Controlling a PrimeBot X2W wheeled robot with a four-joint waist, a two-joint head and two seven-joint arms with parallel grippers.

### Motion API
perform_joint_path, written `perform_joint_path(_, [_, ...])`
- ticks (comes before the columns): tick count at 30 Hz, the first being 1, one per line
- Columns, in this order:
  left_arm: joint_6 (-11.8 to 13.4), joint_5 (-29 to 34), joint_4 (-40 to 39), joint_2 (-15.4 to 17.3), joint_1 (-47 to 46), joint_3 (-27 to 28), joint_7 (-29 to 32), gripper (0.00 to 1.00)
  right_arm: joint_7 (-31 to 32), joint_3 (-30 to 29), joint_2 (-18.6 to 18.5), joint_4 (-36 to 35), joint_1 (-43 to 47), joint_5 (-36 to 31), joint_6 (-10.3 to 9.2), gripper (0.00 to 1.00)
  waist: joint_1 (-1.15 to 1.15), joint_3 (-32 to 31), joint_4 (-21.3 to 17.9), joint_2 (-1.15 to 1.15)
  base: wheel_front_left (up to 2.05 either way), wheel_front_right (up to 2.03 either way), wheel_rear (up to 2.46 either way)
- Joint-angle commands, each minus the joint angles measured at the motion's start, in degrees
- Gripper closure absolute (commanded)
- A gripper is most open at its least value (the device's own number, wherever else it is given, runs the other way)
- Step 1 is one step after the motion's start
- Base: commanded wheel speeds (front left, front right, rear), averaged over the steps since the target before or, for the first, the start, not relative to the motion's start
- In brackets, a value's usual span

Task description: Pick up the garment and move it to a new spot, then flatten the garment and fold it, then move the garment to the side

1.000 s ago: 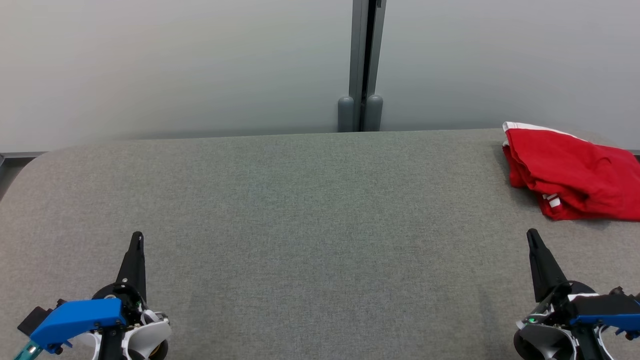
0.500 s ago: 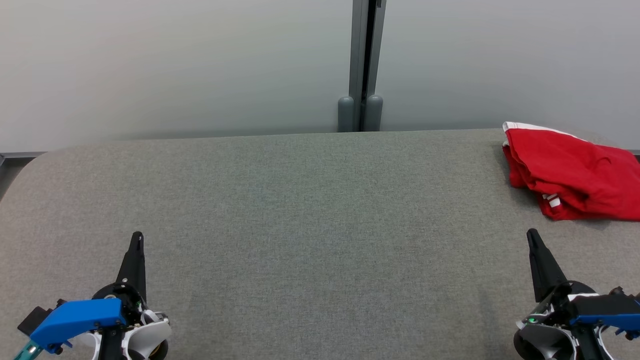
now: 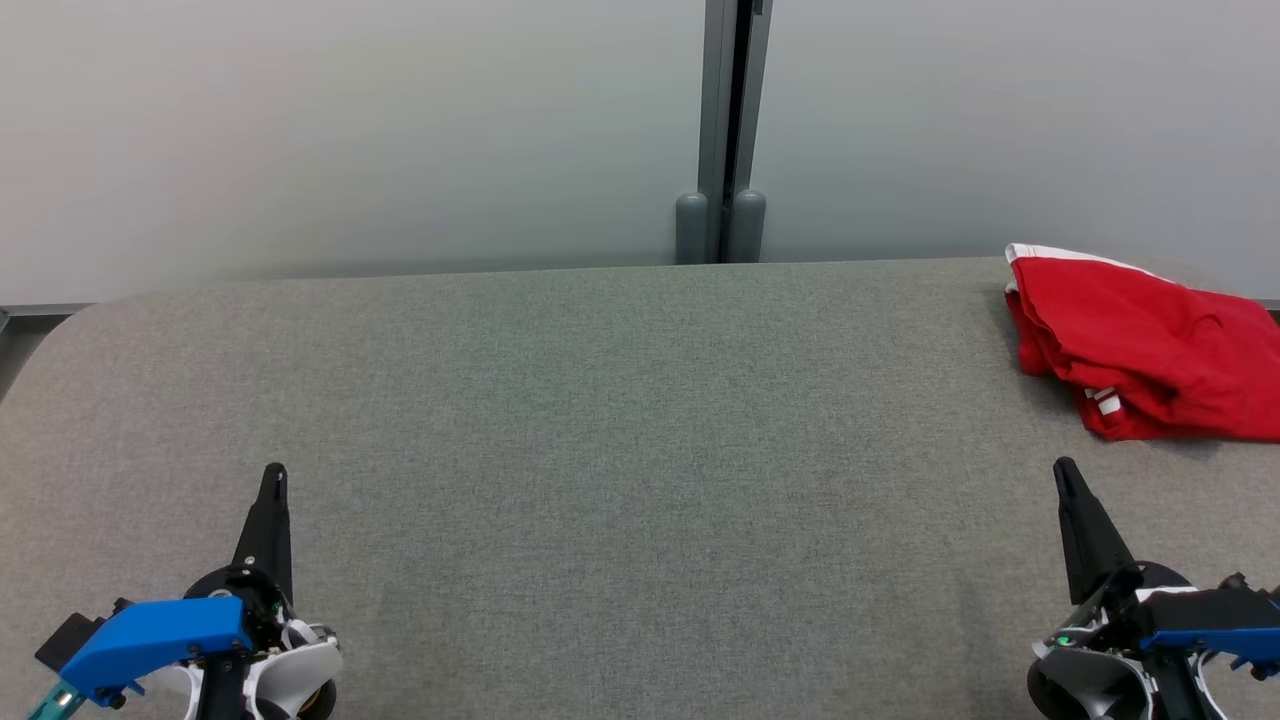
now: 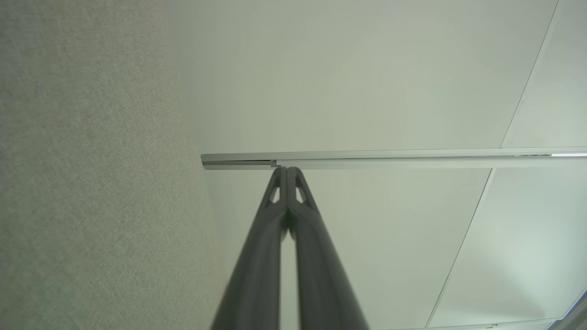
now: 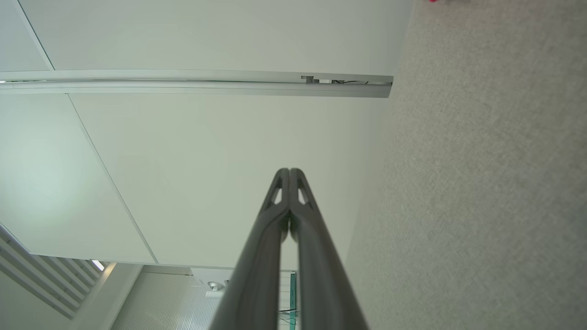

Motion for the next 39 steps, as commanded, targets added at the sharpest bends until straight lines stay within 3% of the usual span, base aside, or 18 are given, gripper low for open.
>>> perform_joint_path(1, [-0.2, -0.2, -0.3, -0.1, -0.5, 0.1, 0.2, 1.00, 0.1, -0.2, 0.1, -0.2, -0.6, 0.2, 0.02, 1.00, 0.00, 0.0, 0.0, 0.00, 0.00, 0.00, 0.00])
perform_joint_path(39, [-0.2, -0.2, -0.3, -0.1, -0.5, 0.1, 0.2, 1.00, 0.1, -0.2, 0.1, -0.2, -0.6, 0.2, 0.02, 1.00, 0.00, 0.0, 0.0, 0.00, 0.00, 0.00, 0.00])
